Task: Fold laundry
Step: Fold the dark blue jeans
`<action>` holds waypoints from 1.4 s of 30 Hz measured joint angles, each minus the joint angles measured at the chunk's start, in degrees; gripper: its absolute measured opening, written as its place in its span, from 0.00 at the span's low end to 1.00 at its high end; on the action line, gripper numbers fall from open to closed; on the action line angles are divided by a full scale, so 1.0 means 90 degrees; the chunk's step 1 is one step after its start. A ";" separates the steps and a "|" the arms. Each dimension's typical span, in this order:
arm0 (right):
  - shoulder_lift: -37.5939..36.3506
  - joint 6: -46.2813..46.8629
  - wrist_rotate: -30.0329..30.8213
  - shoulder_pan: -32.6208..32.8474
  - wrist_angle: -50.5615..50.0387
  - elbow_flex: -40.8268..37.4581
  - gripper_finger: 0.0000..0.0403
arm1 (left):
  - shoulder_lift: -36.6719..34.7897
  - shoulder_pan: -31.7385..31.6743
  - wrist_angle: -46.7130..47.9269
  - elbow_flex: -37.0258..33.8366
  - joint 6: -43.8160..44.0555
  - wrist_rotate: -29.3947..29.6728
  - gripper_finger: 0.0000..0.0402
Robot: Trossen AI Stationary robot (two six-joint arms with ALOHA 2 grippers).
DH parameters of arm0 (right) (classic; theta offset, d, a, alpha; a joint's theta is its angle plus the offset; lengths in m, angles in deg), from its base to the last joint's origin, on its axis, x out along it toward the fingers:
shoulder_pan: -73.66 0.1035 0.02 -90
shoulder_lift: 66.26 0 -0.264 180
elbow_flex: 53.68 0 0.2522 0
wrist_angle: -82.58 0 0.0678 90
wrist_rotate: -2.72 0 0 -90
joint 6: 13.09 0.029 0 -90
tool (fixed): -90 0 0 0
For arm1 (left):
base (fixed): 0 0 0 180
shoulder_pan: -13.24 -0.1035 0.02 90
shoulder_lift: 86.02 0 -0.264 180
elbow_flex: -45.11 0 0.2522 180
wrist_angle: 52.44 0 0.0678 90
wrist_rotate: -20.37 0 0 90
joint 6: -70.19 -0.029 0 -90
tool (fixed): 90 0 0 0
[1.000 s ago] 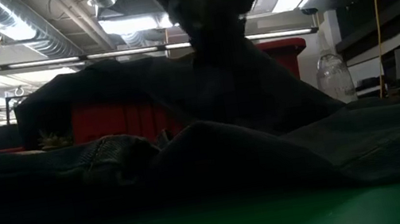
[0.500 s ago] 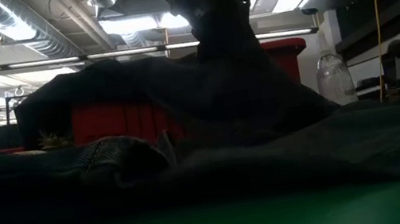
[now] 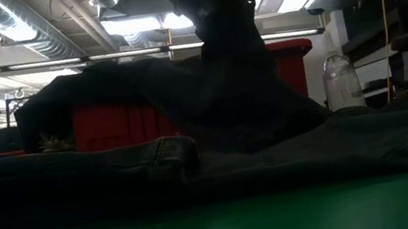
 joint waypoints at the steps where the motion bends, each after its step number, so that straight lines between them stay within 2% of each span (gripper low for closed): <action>1: -0.0183 0.0077 -0.0070 0.0000 -0.0003 0.0000 0.46 | 0.0000 0.0000 -0.0001 0.0000 -0.0001 0.0031 0.01; 7: -0.0948 0.0032 -0.0357 0.0005 0.0038 0.0002 0.46 | 0.0000 0.0000 -0.0010 -0.0002 0.0002 0.0173 0.01; 11: -0.1306 -0.0324 -0.0455 0.0002 0.0016 0.0005 0.46 | 0.0000 -0.0006 -0.0198 -0.0005 0.0070 0.0597 0.01; 16: -0.1598 -0.0779 -0.0459 -0.0002 0.0041 0.0007 0.46 | 0.0000 -0.0004 -0.0165 -0.0005 0.0212 0.0660 0.01; 20: -0.1685 -0.1285 -0.0604 -0.0002 0.0068 0.0010 0.46 | 0.0000 0.0087 -0.0166 -0.0005 0.0226 0.0653 0.01; 26: -0.1683 -0.1860 -0.1356 -0.0002 0.0047 0.0010 0.46 | 0.0000 0.0189 -0.0164 -0.0005 0.0223 0.0651 0.01; 42: -0.1681 -0.2119 -0.1273 -0.0002 0.0055 0.0015 0.46 | -0.0080 0.0084 -0.0091 -0.0005 0.0219 0.0660 0.01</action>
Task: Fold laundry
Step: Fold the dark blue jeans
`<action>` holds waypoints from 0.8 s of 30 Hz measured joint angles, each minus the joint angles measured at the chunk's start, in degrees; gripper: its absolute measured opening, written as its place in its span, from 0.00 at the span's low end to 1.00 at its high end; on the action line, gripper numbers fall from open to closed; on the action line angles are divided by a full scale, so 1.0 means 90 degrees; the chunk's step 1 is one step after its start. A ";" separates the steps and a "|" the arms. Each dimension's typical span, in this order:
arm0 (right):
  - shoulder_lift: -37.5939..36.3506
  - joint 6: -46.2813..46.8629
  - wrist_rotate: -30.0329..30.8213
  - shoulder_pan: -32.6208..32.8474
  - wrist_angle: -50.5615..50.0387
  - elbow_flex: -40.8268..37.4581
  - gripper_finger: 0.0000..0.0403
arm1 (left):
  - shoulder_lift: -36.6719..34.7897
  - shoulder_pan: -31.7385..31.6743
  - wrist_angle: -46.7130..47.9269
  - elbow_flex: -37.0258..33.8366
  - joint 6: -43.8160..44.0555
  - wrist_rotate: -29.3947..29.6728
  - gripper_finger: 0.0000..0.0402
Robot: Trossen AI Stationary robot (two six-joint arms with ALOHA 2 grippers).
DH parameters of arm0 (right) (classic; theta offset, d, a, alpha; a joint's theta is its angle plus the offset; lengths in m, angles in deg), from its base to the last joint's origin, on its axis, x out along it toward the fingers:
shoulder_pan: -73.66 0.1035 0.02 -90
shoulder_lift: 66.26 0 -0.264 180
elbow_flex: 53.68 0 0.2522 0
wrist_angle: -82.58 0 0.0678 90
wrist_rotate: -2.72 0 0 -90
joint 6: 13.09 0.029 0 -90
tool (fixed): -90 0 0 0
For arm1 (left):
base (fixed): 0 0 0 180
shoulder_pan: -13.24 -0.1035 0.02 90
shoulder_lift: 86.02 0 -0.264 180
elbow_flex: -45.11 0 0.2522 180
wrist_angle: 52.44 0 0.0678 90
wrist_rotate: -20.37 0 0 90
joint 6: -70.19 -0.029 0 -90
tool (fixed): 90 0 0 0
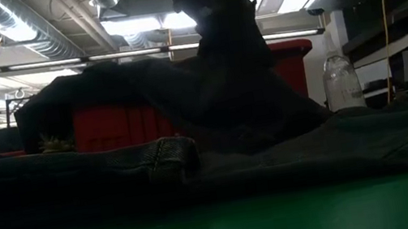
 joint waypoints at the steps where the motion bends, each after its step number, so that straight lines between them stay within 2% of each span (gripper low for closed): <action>1: 0.0000 -0.0013 0.0012 0.0000 -0.0003 0.0000 0.46 | -0.0012 -0.0001 0.0028 0.0000 0.0028 -0.0004 0.01; 6: 0.0000 -0.0167 -0.0019 0.0000 -0.0009 0.0000 0.46 | -0.0049 0.0023 0.0402 0.0000 0.0145 -0.0085 0.01; 10: 0.0000 -0.0363 -0.0080 0.0000 -0.0103 0.0000 0.46 | -0.0054 0.0076 0.1177 0.0000 0.0336 -0.0074 0.01; 14: 0.0000 -0.0734 -0.0357 -0.0103 -0.0194 0.0002 0.46 | -0.0054 0.0108 0.1566 0.0000 0.0449 -0.0073 0.01; 20: 0.0000 -0.1367 -0.0736 -0.0891 -0.0322 0.0002 0.46 | -0.0054 -0.0043 0.1340 0.0000 0.0454 -0.0082 0.01; 24: 0.0000 -0.1759 -0.0831 -0.1570 -0.0257 0.0002 0.46 | -0.0054 -0.0112 0.1367 0.0000 0.0454 -0.0561 0.01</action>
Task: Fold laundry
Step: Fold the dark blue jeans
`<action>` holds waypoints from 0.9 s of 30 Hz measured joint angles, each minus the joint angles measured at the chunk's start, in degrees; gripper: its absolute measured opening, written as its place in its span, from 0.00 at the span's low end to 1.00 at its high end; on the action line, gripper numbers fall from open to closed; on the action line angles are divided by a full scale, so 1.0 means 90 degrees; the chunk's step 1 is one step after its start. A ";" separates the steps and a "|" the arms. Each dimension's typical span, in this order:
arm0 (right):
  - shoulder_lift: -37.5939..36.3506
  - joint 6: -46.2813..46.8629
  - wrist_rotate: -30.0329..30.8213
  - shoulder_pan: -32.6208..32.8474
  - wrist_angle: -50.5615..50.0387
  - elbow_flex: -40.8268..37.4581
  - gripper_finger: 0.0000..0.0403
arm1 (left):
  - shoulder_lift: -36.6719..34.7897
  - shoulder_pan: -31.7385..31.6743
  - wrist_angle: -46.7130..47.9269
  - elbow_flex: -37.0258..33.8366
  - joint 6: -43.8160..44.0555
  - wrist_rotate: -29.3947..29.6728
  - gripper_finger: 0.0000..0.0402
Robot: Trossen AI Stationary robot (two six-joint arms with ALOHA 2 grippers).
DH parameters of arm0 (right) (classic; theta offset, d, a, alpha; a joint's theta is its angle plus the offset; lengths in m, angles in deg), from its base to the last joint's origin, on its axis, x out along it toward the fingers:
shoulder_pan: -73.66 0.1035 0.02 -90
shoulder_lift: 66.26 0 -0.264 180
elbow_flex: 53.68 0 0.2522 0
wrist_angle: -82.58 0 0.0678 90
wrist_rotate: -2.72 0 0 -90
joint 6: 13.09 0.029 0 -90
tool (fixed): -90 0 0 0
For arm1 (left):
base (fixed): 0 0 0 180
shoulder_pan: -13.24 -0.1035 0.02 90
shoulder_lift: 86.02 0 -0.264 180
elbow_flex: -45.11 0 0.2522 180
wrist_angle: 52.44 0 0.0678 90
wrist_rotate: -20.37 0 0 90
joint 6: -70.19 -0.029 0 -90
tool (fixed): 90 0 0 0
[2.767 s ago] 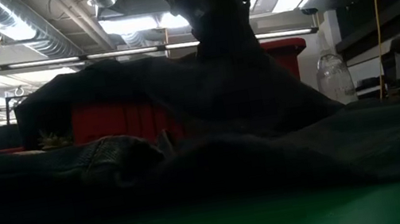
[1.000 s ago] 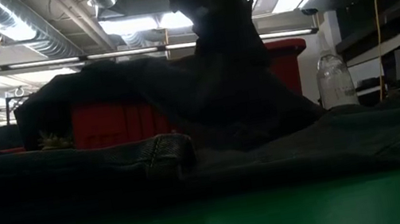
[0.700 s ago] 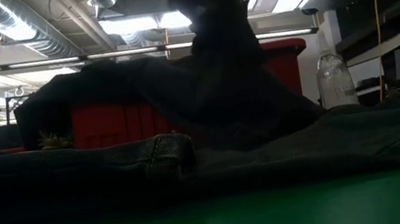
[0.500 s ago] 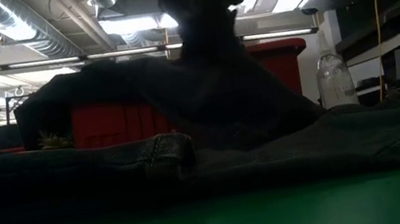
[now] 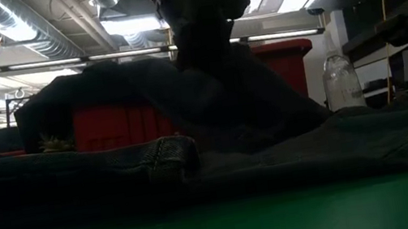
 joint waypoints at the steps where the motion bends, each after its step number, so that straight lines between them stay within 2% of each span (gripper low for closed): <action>1: 0.0002 -0.0041 -0.0064 -0.0155 0.0051 0.0000 0.46 | 0.0000 -0.0002 0.0004 0.0000 -0.0005 -0.0113 0.01; 3: 0.0002 0.0108 -0.0248 -0.0385 0.0180 0.0000 0.46 | 0.0000 0.0003 0.0005 0.0000 -0.0007 -0.0204 0.01; 6: 0.0002 0.1029 -0.0731 -0.0460 0.0400 0.0000 0.46 | 0.0000 -0.0003 0.0007 0.0000 -0.0012 -0.0165 0.01; 11: 0.0002 0.3040 -0.0838 0.0222 0.0726 0.0002 0.46 | -0.0002 -0.0035 0.0007 0.0000 -0.0010 -0.0132 0.01; 15: 0.0031 0.5282 0.0002 0.1483 0.0754 0.0002 0.46 | -0.0002 -0.0056 0.0004 0.0000 0.0150 -0.0127 0.01; 20: 0.0184 0.7562 0.1595 0.3205 0.1283 0.0002 0.46 | -0.0002 -0.0023 -0.0055 0.0000 0.0215 -0.0127 0.01; 24: 0.0666 0.8737 0.2783 0.4230 0.1989 0.0002 0.46 | -0.0002 0.0036 -0.0123 0.0000 0.0070 -0.0125 0.01; 27: 0.1252 0.9210 0.3073 0.4650 0.2417 0.0002 0.46 | -0.0002 0.0041 -0.0139 0.0000 -0.0238 -0.0129 0.01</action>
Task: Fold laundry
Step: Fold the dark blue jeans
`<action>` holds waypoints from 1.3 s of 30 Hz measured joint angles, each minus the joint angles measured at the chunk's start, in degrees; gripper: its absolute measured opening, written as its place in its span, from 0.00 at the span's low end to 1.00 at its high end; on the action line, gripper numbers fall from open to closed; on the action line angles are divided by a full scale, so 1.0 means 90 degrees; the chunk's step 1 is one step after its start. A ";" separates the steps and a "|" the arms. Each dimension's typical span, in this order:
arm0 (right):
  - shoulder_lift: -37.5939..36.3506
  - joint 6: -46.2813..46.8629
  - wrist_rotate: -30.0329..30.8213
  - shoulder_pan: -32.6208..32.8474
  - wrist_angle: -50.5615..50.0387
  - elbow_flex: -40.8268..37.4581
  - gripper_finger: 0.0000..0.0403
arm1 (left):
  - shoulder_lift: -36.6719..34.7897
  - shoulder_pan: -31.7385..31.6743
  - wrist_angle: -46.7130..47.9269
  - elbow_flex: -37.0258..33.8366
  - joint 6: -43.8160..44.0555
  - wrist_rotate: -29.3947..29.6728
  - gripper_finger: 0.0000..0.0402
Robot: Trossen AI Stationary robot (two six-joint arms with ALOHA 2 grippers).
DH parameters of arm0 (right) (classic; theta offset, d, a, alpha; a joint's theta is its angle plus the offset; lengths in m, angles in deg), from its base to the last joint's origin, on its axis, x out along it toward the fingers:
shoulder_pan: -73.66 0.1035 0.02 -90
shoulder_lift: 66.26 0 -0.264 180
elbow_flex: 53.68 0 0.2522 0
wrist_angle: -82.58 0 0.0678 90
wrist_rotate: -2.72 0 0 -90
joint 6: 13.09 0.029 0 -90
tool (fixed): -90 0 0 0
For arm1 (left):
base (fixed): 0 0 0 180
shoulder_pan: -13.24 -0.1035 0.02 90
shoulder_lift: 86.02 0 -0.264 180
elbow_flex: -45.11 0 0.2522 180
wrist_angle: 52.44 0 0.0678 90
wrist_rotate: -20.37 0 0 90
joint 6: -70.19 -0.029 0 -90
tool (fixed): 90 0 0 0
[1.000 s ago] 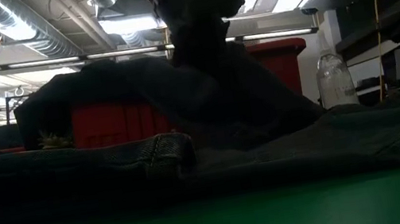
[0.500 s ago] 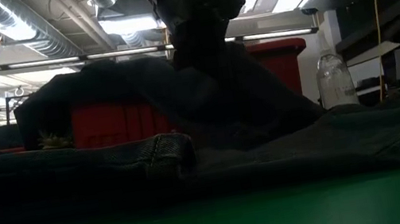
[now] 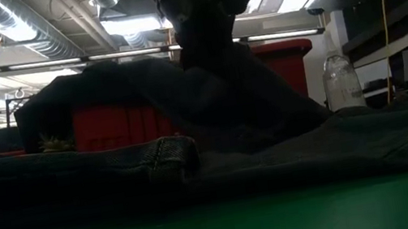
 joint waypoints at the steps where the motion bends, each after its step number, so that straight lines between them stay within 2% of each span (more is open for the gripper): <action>1: 0.0196 0.0150 -0.0007 0.0089 0.0126 0.0000 0.46 | 0.0000 -0.0003 -0.0002 0.0000 -0.0064 0.0002 0.01; 4: 0.0784 0.0598 -0.0177 0.0254 0.0510 0.0006 0.46 | 0.0000 -0.0041 -0.0038 0.0000 -0.0326 0.0005 0.01; 9: 0.1619 0.1035 -0.0251 0.0303 0.0228 0.0404 0.46 | 0.0000 -0.0239 -0.0264 0.0000 -0.0764 0.0004 0.01; 14: 0.2112 0.1520 0.0216 0.0298 -0.0127 0.0674 0.46 | 0.0000 -0.0406 -0.0284 0.0000 -0.0775 0.0012 0.01; 25: 0.2237 0.1930 0.0683 0.0176 -0.0127 0.0707 0.46 | 0.0000 -0.0471 -0.0289 0.0000 -0.0868 0.0005 0.01; 31: 0.2236 0.1958 0.0762 -0.0199 -0.0708 0.0707 0.46 | -0.0001 -0.0469 -0.0215 0.0000 -0.1064 -0.0010 0.01; 36: 0.2236 0.1908 0.0864 -0.0533 -0.1156 0.0707 0.46 | 0.0000 -0.0338 0.0361 -0.0010 -0.1066 -0.0219 0.01; 39: 0.2238 0.1895 0.0864 -0.0688 -0.1394 0.0707 0.46 | 0.0039 -0.0159 0.0315 -0.0334 -0.1061 -0.0219 0.01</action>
